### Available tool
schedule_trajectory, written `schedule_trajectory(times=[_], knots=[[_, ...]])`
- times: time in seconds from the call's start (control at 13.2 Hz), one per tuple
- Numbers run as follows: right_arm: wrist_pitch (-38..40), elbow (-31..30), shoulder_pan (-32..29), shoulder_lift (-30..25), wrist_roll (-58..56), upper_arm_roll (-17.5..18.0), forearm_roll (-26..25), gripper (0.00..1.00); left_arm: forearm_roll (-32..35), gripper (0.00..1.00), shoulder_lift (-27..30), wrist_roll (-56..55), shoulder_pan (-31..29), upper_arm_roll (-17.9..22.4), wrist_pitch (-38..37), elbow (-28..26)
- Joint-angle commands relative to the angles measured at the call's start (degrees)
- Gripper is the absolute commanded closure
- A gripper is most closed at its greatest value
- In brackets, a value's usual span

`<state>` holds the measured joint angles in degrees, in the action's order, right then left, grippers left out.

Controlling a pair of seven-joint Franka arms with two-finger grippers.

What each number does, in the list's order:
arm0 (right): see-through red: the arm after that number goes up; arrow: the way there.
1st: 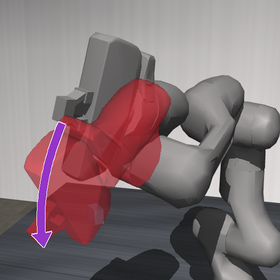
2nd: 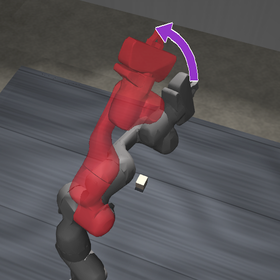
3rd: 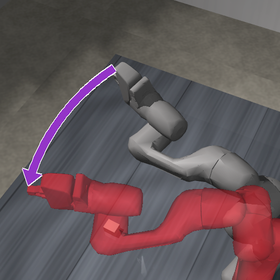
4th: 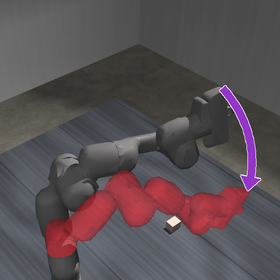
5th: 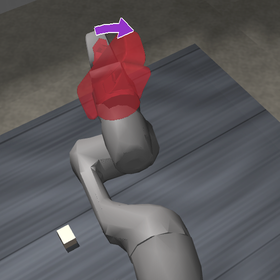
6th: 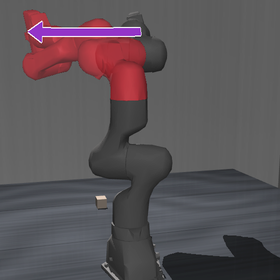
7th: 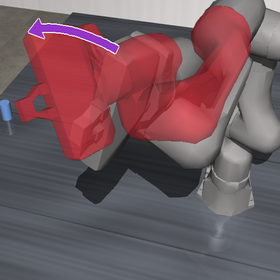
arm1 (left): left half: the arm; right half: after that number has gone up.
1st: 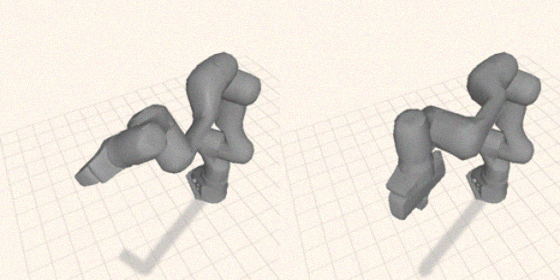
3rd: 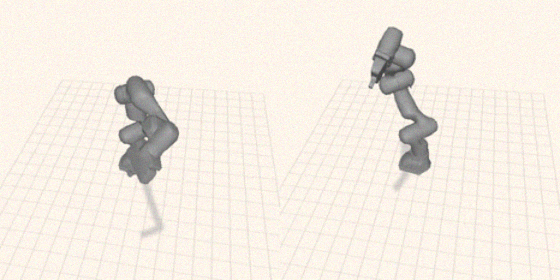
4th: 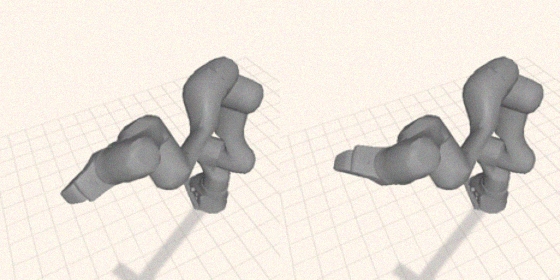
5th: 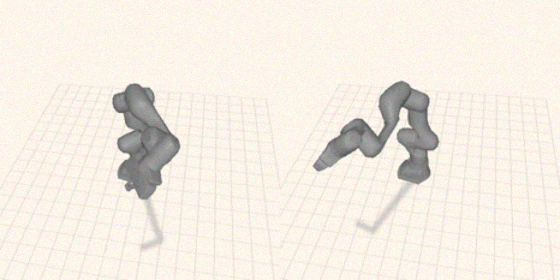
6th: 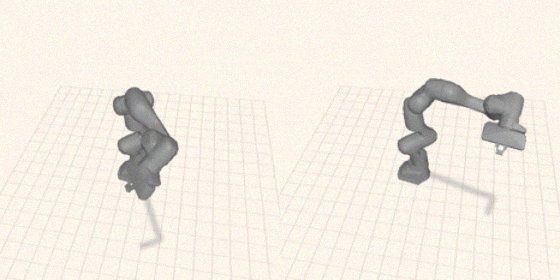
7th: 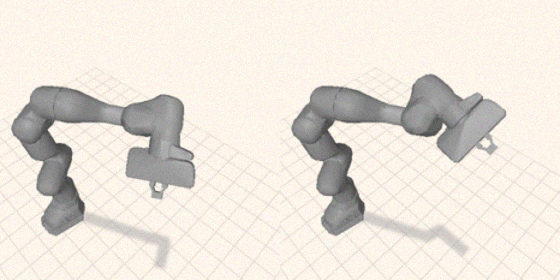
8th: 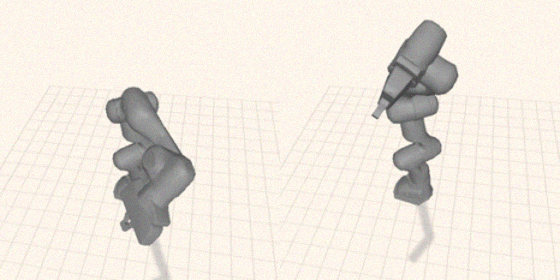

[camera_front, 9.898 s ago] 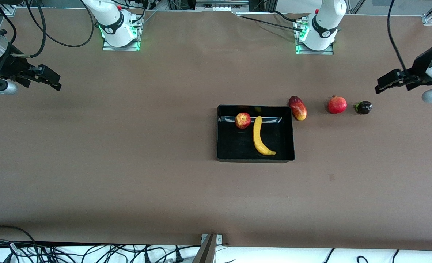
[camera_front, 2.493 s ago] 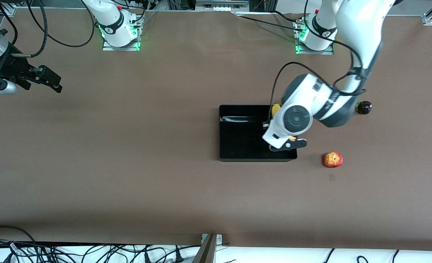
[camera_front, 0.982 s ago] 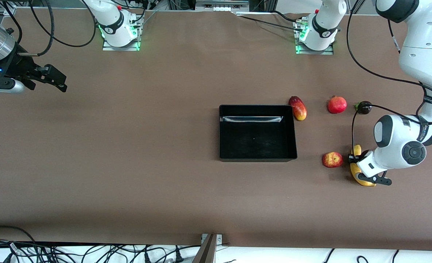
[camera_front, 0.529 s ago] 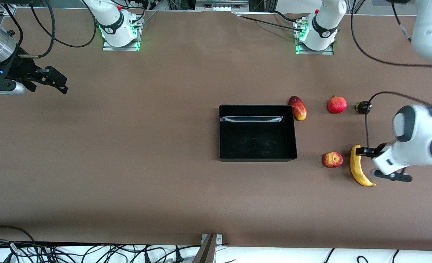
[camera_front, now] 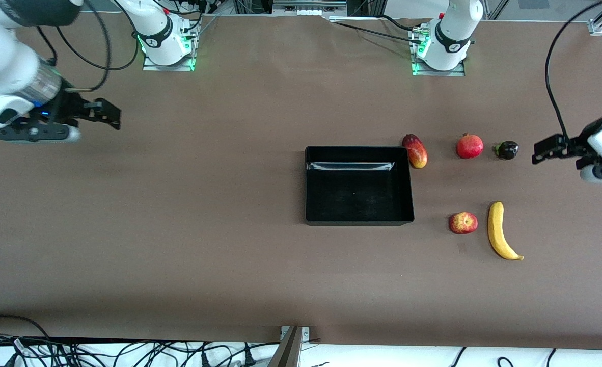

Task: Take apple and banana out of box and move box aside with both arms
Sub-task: 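Retract the left gripper while the right gripper reaches toward the tray, then lower the right gripper onto the tray rim and grasp it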

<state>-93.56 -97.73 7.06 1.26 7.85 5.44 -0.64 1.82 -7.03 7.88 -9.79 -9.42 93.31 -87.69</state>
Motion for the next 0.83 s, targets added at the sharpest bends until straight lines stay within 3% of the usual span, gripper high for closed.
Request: schedule_trajectory(times=[0.0,0.08,0.45,0.6,0.76], knots=[[-2.40,0.96,4.61,3.91,3.03,-0.26,3.26,0.00,-1.11,0.00,4.82,-1.37,3.98,2.04,-1.46,-3.18],[-5.20,0.96,6.46,5.84,6.27,-0.26,5.28,0.00,-1.03,0.00,5.88,-1.81,5.21,3.00,-2.86,-3.27],[-24.43,1.05,21.04,18.31,24.47,-0.26,5.48,0.00,-1.02,0.00,10.81,-1.73,6.98,4.50,-4.01,-6.87],[-32.18,4.10,26.75,25.33,28.34,-0.43,4.95,0.00,-1.02,0.00,11.25,-1.81,7.07,4.50,-4.71,-7.75],[-33.78,9.19,30.45,31.67,31.69,-0.87,3.82,0.00,-1.20,0.00,11.25,-1.81,7.42,4.59,-4.81,-7.41]])
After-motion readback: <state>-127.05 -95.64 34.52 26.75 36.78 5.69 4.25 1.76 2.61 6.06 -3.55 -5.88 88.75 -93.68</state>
